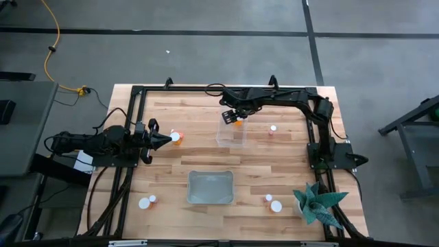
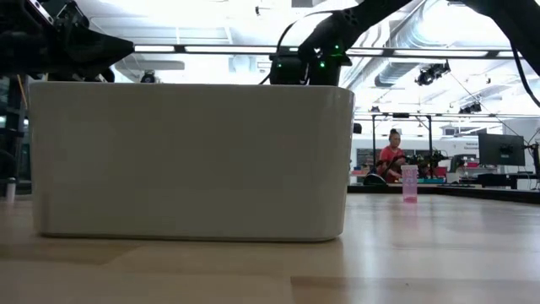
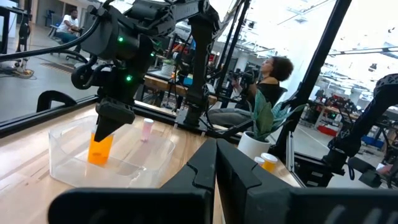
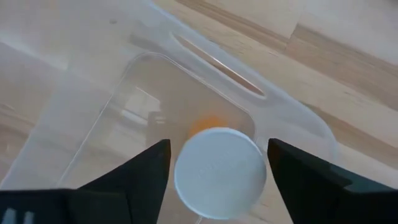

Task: Pick and place medicine bottles into bin by pill shape (circle, oval)
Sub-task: Put the top right orange pill bottle into the transparent bin, then put the top left orange pill bottle into the transparent bin

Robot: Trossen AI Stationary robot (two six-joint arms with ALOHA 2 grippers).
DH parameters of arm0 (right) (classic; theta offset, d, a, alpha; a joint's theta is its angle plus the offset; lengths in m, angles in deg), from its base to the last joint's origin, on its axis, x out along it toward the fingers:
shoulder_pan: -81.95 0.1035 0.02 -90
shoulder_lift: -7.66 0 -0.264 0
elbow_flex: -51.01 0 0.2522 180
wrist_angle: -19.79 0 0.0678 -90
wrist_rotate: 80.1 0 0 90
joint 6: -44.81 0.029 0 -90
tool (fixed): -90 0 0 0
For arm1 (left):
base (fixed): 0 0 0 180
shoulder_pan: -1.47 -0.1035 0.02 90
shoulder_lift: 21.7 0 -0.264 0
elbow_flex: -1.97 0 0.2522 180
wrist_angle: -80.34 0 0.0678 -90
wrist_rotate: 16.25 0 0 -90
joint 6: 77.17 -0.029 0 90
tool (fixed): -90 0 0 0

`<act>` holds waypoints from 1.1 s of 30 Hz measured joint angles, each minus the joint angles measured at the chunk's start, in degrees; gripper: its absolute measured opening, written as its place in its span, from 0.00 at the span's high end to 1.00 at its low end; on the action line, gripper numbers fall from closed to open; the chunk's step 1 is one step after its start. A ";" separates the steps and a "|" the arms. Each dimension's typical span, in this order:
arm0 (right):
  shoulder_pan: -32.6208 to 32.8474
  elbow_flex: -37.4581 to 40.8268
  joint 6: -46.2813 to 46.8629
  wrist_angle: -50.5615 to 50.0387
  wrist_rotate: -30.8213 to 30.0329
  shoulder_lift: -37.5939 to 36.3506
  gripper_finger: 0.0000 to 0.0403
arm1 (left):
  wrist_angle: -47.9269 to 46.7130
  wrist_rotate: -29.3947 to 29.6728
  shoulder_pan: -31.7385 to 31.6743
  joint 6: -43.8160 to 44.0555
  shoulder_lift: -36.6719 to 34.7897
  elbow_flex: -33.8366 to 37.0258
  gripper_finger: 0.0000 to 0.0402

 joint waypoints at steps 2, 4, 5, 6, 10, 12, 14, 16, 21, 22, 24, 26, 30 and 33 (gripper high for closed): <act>0.00 -0.15 -0.45 -0.08 0.00 0.00 0.31 | 0.00 0.00 0.01 0.01 -0.01 -0.02 1.00; 0.00 -0.82 -1.39 -0.12 -0.01 -0.22 0.30 | -0.02 0.00 0.00 0.00 0.00 -0.01 1.00; 0.01 -1.38 -1.96 -0.10 -0.18 -0.58 0.30 | -0.01 0.00 0.01 0.01 -0.01 -0.01 1.00; 0.02 -1.90 -2.81 -0.04 -0.28 -1.21 0.30 | -0.01 0.00 0.01 -0.01 0.00 -0.02 1.00; 0.35 -3.65 -8.95 0.05 -2.34 -4.96 0.30 | 0.00 0.00 0.00 0.01 -0.02 -0.02 1.00; 1.17 -3.69 -13.04 -0.33 -3.91 -7.47 0.30 | -0.01 0.00 0.00 0.01 -0.01 -0.01 1.00; 2.73 -3.73 -16.64 -1.99 -5.40 -10.28 0.30 | -0.02 0.00 0.02 0.01 -0.02 0.00 1.00; 4.60 -2.00 -19.56 -2.44 -6.61 -13.49 0.30 | 0.00 0.00 0.00 0.00 0.00 -0.01 1.00; 9.29 12.55 -18.73 3.43 -6.99 -26.23 0.30 | 0.00 0.00 0.00 0.00 -0.01 -0.01 1.00; 10.17 16.44 -16.75 5.59 -6.43 -29.45 0.30 | 0.00 0.02 0.02 0.01 -0.02 -0.02 1.00; 12.04 24.33 -13.30 12.15 -4.21 -36.07 0.30 | 0.47 0.04 0.00 0.02 0.00 -0.02 1.00; 14.32 31.52 -10.56 20.12 -2.74 -42.69 0.30 | 1.53 0.09 0.02 0.06 -0.02 0.00 1.00; 18.47 43.88 -7.30 38.26 -0.76 -53.67 0.30 | 5.45 0.06 0.02 3.97 -0.02 0.00 1.00; 20.69 50.97 -9.83 49.79 0.20 -58.88 0.30 | 6.24 0.86 0.02 6.05 0.00 0.00 1.00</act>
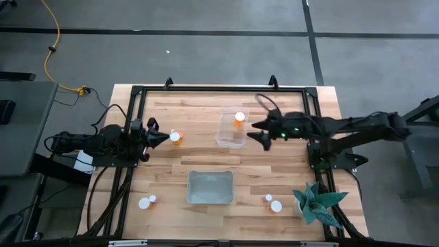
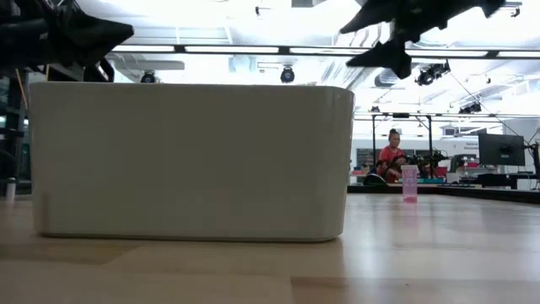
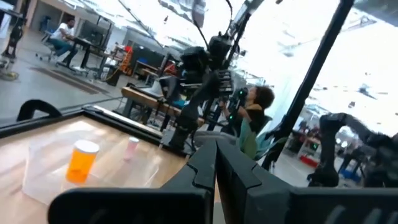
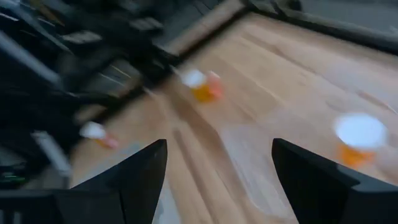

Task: Pick and place medicine bottles into bin by pill shape (circle, oval)
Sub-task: Put the top left orange pill bottle into the transparent bin

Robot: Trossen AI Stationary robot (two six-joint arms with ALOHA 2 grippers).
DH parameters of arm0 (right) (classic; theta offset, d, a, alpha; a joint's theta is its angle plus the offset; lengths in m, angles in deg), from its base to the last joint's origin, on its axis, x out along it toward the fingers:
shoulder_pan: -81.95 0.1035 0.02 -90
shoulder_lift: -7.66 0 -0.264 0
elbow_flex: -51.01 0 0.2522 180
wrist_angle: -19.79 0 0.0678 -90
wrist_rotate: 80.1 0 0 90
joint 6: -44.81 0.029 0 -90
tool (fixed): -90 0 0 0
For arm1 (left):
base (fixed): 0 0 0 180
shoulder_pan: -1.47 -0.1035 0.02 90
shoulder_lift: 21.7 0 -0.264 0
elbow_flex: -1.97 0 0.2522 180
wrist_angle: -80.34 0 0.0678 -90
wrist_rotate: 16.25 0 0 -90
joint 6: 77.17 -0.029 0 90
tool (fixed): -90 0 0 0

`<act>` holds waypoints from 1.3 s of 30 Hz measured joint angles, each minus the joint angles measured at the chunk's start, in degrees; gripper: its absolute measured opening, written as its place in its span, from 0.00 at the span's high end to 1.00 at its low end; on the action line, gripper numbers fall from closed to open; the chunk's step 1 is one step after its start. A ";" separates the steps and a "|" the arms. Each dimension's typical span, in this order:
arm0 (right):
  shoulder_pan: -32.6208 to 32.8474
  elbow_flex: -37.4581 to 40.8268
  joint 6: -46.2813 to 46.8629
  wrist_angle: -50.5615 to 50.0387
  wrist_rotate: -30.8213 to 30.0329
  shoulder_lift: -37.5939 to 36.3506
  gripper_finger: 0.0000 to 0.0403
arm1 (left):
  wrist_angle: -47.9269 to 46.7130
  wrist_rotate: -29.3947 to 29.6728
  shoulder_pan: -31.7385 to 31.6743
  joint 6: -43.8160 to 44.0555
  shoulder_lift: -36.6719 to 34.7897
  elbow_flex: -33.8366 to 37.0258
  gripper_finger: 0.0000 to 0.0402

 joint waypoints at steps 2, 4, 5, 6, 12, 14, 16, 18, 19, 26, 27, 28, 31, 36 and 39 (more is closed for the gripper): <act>1.18 3.53 -2.99 4.67 0.16 -2.23 0.30 | 0.14 0.49 0.00 -0.02 0.00 0.00 1.00; 2.02 5.80 -3.64 7.06 0.12 -3.62 0.30 | 0.05 1.14 0.00 -0.02 0.00 0.00 1.00; 2.19 6.28 -3.23 7.40 0.05 -4.05 0.30 | 0.22 2.10 0.00 0.12 0.00 0.00 1.00; 2.35 6.49 -2.50 7.60 -0.12 -4.36 0.30 | 0.52 3.45 0.02 1.12 0.00 0.00 1.00; 2.40 5.92 -2.22 8.48 -0.18 -4.31 0.30 | 0.63 7.50 -0.02 7.48 3.54 -3.17 0.94; 2.35 5.90 -3.52 9.52 -0.18 -4.29 0.30 | -1.37 8.10 -0.02 7.50 6.90 -6.24 0.90; 2.35 5.88 -3.65 10.31 -0.20 -4.29 0.30 | -4.59 8.22 -0.02 7.39 10.86 -10.01 0.83; 2.35 5.88 -3.64 10.31 -0.20 -4.30 0.30 | -8.30 8.32 -0.03 5.83 15.22 -14.27 0.76; 2.35 5.88 -3.64 10.25 -0.20 -4.29 0.30 | -10.55 8.33 -0.04 4.78 17.48 -16.54 0.72; 2.35 5.88 -3.64 10.17 -0.23 -4.29 0.30 | -39.43 11.79 -0.04 -0.89 32.06 -34.65 0.50; 2.35 5.88 -3.64 10.11 -0.23 -4.29 0.30 | -43.70 12.79 -0.04 -1.17 34.04 -36.73 0.48; 2.35 5.88 -3.64 10.05 -0.25 -4.29 0.30 | -47.52 13.87 -0.06 -1.45 35.99 -38.36 0.46; 2.35 5.88 -3.64 9.72 -0.29 -4.27 0.30 | -54.62 16.64 -0.11 -0.13 41.16 -40.53 0.41; 2.35 5.85 -3.64 9.42 -0.31 -4.27 0.30 | -56.66 15.33 -1.20 1.69 48.07 -40.37 0.35; 2.35 5.85 -3.64 8.94 -0.31 -4.27 0.30 | -56.67 14.30 -3.04 2.91 51.97 -40.37 0.32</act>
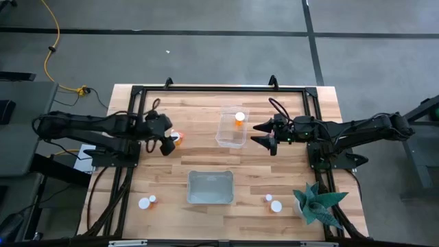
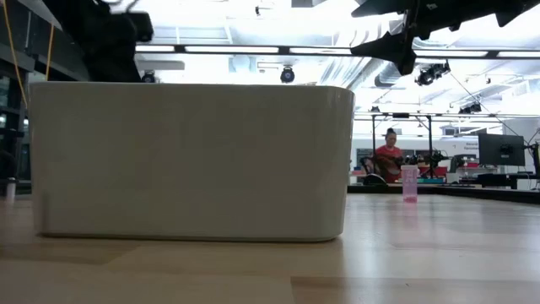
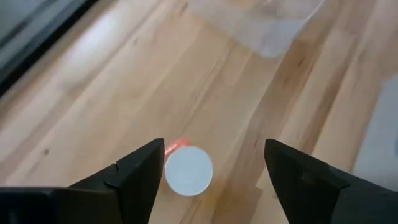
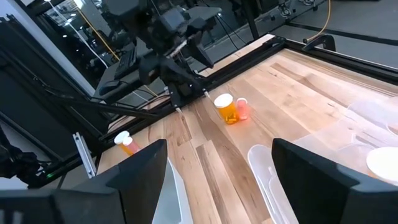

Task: Pick and place medicine bottles into bin by pill shape (circle, oval)
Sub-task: Put the top left orange pill bottle into the transparent bin

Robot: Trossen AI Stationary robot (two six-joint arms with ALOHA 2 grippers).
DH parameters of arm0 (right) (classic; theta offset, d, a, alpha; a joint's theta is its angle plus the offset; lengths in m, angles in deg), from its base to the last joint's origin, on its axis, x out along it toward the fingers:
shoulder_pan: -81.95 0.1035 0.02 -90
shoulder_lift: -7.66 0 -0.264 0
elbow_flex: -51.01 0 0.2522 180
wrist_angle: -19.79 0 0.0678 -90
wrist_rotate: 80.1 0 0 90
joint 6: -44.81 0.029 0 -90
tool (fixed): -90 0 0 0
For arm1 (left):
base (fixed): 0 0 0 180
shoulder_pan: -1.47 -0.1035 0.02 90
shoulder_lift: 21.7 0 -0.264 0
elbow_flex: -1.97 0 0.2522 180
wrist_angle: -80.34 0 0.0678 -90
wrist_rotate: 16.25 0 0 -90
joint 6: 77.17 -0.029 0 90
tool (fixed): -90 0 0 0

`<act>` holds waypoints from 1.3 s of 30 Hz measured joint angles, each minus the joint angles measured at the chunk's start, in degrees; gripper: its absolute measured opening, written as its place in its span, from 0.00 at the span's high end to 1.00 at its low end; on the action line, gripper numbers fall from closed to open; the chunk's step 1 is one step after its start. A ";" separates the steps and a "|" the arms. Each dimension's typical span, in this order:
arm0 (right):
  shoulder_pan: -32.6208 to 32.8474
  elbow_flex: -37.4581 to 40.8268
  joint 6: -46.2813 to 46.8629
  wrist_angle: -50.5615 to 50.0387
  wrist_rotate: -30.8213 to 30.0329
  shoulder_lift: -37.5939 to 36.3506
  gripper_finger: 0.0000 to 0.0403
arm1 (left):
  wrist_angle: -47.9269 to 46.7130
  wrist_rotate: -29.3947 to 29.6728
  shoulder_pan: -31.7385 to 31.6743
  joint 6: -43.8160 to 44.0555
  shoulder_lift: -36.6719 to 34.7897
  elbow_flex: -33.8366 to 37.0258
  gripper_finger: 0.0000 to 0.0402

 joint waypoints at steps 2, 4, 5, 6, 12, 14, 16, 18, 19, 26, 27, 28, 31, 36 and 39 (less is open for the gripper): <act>0.00 0.00 0.00 -0.52 0.01 0.00 0.30 | 0.03 -2.50 -2.37 1.68 2.23 0.00 0.31; 0.00 0.00 0.00 -0.78 0.02 0.00 0.30 | 0.03 -6.26 -5.54 4.04 4.51 0.00 0.30; 0.00 0.00 0.00 -0.90 0.00 0.00 0.30 | -0.01 -8.10 -7.21 5.11 5.66 0.00 0.29; 0.00 0.00 0.00 -1.01 0.02 0.00 0.30 | -0.04 -9.49 -8.80 6.04 6.87 0.00 0.28; 0.00 -0.02 0.00 -1.68 0.02 0.00 0.30 | -0.12 -12.42 -16.04 7.06 13.14 0.02 0.26; 0.00 -0.02 0.00 -1.96 0.02 0.02 0.30 | -0.10 -13.42 -17.40 6.93 14.82 0.02 0.26; 0.00 -0.02 0.00 -1.99 0.02 0.02 0.30 | -0.10 -15.40 -18.33 6.94 16.23 0.02 0.26; 0.00 -0.02 0.00 -2.02 0.02 0.01 0.30 | -0.12 -17.10 -18.75 7.03 17.48 0.02 0.26; 0.00 -0.02 0.00 -2.02 0.02 0.02 0.30 | 0.15 -17.90 -18.78 7.08 17.99 0.01 0.26; 0.00 -0.02 0.00 -2.03 0.02 0.02 0.30 | 0.33 -18.35 -18.27 5.94 20.15 0.07 0.26; 0.00 -0.02 0.00 -2.04 0.02 0.02 0.30 | 0.28 -18.33 -18.27 5.49 20.18 0.07 0.26; 0.00 -0.02 0.00 -2.04 0.02 0.02 0.30 | 0.44 -18.32 -18.27 5.07 20.18 0.07 0.26; 0.00 -0.02 0.00 -2.04 0.02 0.02 0.30 | 0.45 -18.28 -18.27 4.51 20.15 0.07 0.26; 0.00 -0.02 0.00 -2.04 0.02 0.02 0.30 | 0.20 -18.16 -18.30 2.62 20.13 0.07 0.26; 0.00 -0.02 0.00 -2.04 0.02 0.02 0.30 | 0.07 -18.16 -18.30 2.54 20.11 0.07 0.26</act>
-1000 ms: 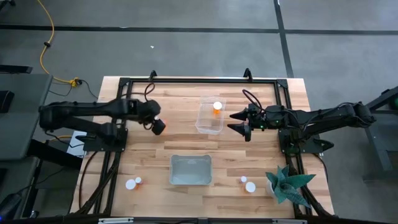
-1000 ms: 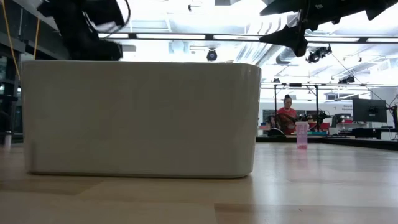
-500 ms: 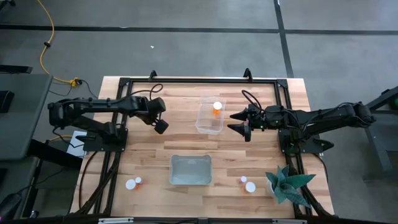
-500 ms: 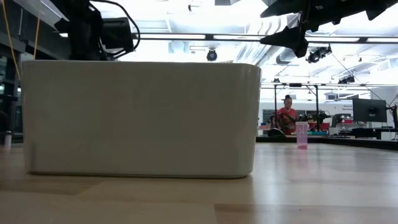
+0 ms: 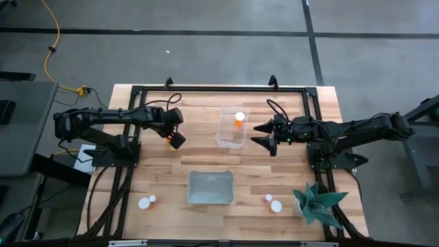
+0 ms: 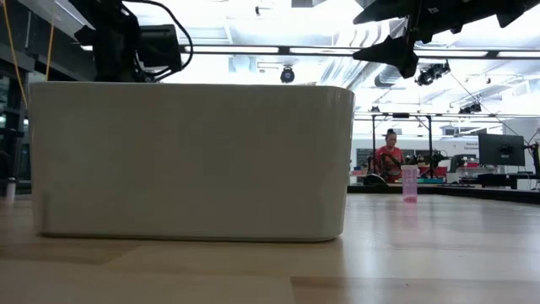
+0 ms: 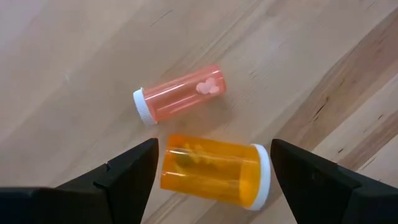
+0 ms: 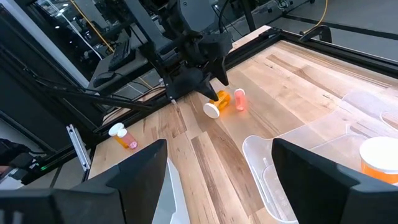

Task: Pick and place medicine bottles into bin by pill shape (circle, oval)
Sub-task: Put the top left orange pill bottle into the transparent bin

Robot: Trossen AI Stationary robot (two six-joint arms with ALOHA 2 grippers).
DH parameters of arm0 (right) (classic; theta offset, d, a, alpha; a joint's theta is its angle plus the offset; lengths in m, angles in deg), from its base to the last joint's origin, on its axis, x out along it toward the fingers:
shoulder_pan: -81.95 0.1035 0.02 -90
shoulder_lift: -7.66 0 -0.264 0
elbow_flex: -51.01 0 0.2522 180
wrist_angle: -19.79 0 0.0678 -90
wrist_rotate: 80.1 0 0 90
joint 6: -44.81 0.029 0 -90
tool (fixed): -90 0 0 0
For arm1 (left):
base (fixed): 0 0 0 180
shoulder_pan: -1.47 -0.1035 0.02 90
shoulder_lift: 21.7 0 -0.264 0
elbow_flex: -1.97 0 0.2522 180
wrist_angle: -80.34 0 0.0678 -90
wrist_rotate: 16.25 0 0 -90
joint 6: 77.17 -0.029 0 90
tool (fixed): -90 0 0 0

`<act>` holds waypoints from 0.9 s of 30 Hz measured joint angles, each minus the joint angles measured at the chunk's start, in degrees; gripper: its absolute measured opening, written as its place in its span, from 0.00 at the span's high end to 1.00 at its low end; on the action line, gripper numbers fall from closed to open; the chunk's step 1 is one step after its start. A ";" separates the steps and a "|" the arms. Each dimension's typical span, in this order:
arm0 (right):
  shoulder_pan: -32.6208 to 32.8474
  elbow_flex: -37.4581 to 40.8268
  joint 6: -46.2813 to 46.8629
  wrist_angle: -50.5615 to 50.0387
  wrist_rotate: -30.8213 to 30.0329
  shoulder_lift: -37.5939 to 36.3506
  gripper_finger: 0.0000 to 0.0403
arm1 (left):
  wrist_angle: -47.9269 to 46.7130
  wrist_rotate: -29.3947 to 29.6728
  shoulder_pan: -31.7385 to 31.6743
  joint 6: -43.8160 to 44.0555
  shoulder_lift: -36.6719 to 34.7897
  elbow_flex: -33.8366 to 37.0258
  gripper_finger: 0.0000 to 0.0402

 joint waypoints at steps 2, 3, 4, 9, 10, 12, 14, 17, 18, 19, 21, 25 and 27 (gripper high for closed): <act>0.00 0.00 0.00 0.00 0.00 0.00 0.30 | -0.37 -0.12 0.02 -1.52 -0.23 0.02 0.26; -0.02 0.00 0.00 0.00 0.00 -0.01 0.30 | -0.68 -0.61 0.02 -4.05 -0.53 0.00 0.26; -0.01 0.00 0.00 0.00 0.00 0.00 0.30 | -1.15 -1.57 0.13 -7.31 -0.81 -0.15 0.26; -0.01 0.00 0.00 -0.02 0.02 0.00 0.30 | -7.59 -3.43 1.97 -27.59 -1.10 -3.76 0.26; 0.00 0.00 0.02 0.00 0.02 0.00 0.30 | -9.01 -3.43 2.39 -32.27 -1.11 -4.54 0.26; 0.00 0.00 0.01 -0.11 0.02 0.00 0.30 | -11.00 -3.21 3.46 -42.64 -1.11 -5.51 0.26; 0.00 0.00 0.00 -0.17 0.02 0.00 0.30 | -11.98 -2.64 4.48 -52.43 -1.11 -5.62 0.26; 0.00 0.00 0.00 -0.19 0.02 0.00 0.30 | -12.02 -0.67 5.47 -63.68 -0.98 -5.60 0.26; -0.02 0.00 0.02 -0.19 0.02 0.00 0.30 | -11.80 0.07 5.66 -66.54 -0.49 -5.62 0.26; 0.00 0.00 0.00 -0.18 0.02 0.00 0.30 | -11.62 0.52 5.85 -69.17 0.21 -5.62 0.26; -0.02 0.00 0.00 -0.20 0.02 0.00 0.30 | -11.46 0.92 6.00 -74.08 1.39 -5.60 0.26; -0.02 0.00 0.01 -0.22 0.02 -0.01 0.30 | -9.06 1.58 6.05 -80.63 4.95 -5.60 0.26; -0.02 0.00 0.01 -0.23 0.02 0.00 0.30 | -6.74 1.86 6.04 -82.85 7.01 -5.60 0.26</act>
